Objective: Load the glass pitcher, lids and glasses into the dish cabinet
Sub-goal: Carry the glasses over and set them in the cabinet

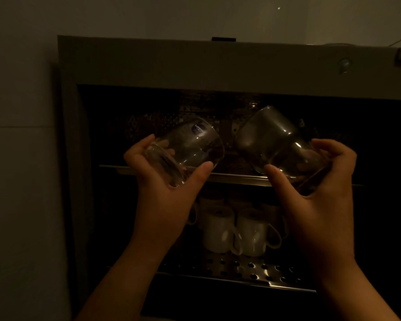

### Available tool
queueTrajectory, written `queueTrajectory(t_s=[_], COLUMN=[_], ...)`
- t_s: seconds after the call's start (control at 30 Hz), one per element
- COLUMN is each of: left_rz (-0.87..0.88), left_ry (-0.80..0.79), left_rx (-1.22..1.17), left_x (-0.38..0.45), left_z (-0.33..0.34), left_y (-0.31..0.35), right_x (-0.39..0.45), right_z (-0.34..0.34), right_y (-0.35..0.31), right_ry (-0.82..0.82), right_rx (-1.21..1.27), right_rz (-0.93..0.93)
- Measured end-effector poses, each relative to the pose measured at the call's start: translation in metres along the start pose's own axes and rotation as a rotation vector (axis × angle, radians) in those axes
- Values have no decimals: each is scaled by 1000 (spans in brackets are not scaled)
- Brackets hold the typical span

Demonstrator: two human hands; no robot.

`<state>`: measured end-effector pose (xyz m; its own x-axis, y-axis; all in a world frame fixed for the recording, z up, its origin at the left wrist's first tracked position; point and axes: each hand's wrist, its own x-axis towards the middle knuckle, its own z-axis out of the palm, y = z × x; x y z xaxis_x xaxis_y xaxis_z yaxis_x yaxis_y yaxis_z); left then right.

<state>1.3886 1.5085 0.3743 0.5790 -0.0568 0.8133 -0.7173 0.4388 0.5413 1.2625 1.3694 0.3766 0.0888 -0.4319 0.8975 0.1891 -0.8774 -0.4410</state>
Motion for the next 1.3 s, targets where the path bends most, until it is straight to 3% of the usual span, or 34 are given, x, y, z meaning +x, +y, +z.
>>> queueTrajectory(t_s=[0.3, 0.57, 0.77, 1.07, 1.3], left_rz=[201, 325, 284, 471, 467], left_ry=[8, -42, 3, 46, 6], left_rx=[307, 483, 391, 556, 602], left_x=[-2, 3, 4, 4, 10], left_z=[0, 2, 8, 10, 14], left_y=[-3, -1, -1, -5, -2], right_x=[0, -2, -3, -6, -1], right_z=[0, 0, 3, 6, 11], right_y=[8, 10, 9, 11, 6], right_ry=[-1, 59, 102, 151, 107], right_rx=[-230, -205, -169, -165, -176], right_rz=[-179, -180, -181, -306, -323])
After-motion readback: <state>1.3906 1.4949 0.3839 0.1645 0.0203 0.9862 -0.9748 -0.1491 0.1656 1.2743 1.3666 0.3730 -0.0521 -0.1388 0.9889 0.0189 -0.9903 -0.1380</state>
